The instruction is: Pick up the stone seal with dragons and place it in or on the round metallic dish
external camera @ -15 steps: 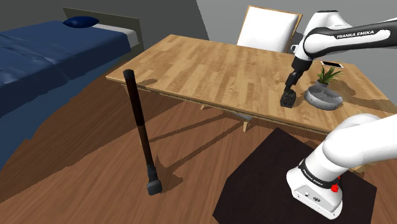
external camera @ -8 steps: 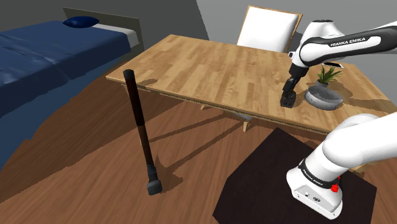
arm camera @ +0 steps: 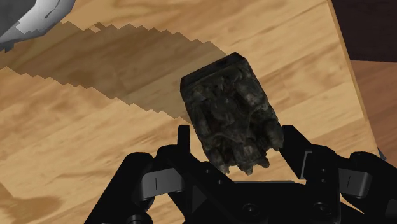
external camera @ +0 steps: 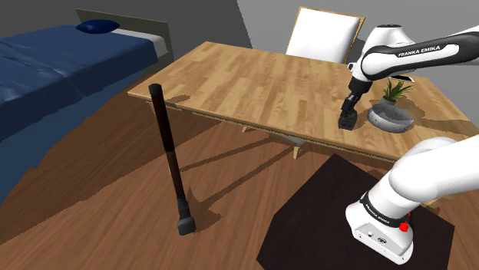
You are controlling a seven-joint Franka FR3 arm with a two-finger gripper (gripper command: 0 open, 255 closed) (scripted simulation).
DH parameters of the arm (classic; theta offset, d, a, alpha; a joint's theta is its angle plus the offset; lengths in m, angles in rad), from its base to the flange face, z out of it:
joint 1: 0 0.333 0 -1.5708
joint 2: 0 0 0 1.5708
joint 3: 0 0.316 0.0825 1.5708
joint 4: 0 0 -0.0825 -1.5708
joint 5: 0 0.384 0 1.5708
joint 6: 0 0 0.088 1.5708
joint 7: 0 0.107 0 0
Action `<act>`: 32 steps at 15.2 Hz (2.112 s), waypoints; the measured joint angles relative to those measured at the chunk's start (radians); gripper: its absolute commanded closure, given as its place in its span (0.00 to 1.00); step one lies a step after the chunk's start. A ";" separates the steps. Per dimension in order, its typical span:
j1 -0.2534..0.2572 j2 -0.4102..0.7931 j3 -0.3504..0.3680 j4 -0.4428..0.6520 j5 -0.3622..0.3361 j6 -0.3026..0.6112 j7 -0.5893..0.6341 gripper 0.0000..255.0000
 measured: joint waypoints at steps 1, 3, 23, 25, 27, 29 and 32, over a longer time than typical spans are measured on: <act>0.000 0.000 0.000 0.000 0.000 0.000 0.000 1.00; 0.000 0.000 0.000 0.000 0.000 0.000 0.000 1.00; 0.006 -0.069 0.051 0.140 0.034 -0.209 -0.011 1.00; 0.009 -0.070 0.059 0.168 0.041 -0.239 -0.012 1.00; 0.010 -0.076 0.065 0.188 0.045 -0.265 -0.014 1.00; 0.011 -0.079 0.070 0.214 0.049 -0.293 -0.017 1.00; 0.013 -0.080 0.076 0.247 0.055 -0.328 -0.020 1.00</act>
